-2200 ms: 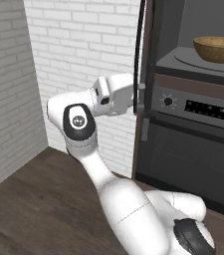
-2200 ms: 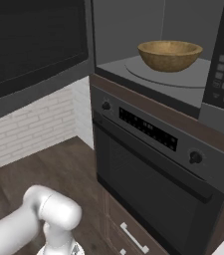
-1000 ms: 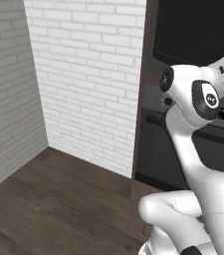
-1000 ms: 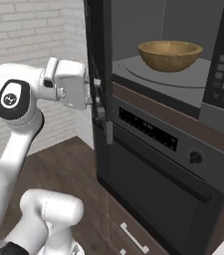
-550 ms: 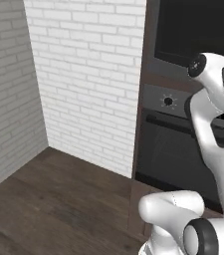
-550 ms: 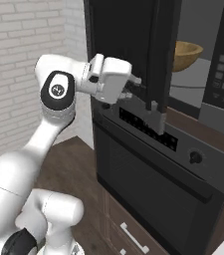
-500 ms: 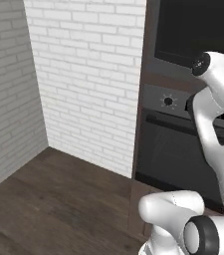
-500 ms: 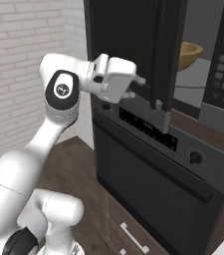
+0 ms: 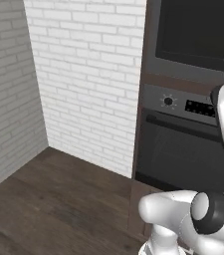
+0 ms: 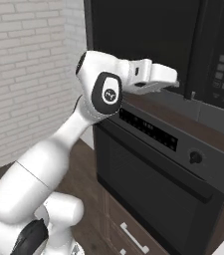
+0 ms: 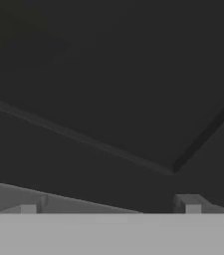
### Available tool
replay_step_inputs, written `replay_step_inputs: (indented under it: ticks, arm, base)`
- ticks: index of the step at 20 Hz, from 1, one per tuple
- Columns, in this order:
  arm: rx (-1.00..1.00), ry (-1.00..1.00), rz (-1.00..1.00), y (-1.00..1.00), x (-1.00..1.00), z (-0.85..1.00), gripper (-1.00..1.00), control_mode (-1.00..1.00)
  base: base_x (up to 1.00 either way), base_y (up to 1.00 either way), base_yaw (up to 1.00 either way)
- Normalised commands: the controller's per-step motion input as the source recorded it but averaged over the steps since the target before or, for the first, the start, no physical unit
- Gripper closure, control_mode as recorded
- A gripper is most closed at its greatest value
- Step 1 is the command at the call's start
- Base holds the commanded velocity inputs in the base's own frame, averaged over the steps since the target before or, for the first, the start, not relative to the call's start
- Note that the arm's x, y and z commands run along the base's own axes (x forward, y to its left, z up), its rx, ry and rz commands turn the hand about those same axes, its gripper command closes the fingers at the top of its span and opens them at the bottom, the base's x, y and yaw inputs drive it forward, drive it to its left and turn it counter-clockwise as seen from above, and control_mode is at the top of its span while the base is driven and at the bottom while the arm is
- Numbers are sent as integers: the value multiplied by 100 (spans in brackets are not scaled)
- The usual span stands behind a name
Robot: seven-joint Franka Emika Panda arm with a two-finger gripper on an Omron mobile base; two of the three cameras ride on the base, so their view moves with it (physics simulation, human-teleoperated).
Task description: Pick the corn from the sink and place it in the bowl. Then pick the bowl and place it in the microwave. Then close the microwave door and press the start button.
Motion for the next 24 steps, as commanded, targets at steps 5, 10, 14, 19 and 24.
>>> replay_step_inputs:
  ticks: [5,10,14,19,24]
  arm:
    - [13,-14,8,-40,57,-3,-100,-100]
    - [12,-14,7,-31,66,-5,-100,-100]
    - [9,-22,10,-30,65,-34,-100,-100]
    - [0,-61,2,15,-51,-28,-100,-100]
    - [0,-66,0,13,-100,-31,-100,-100]
  base:
    - [0,0,0]
    - [0,0,0]
    - [0,0,0]
    - [0,0,0]
    - [0,0,0]
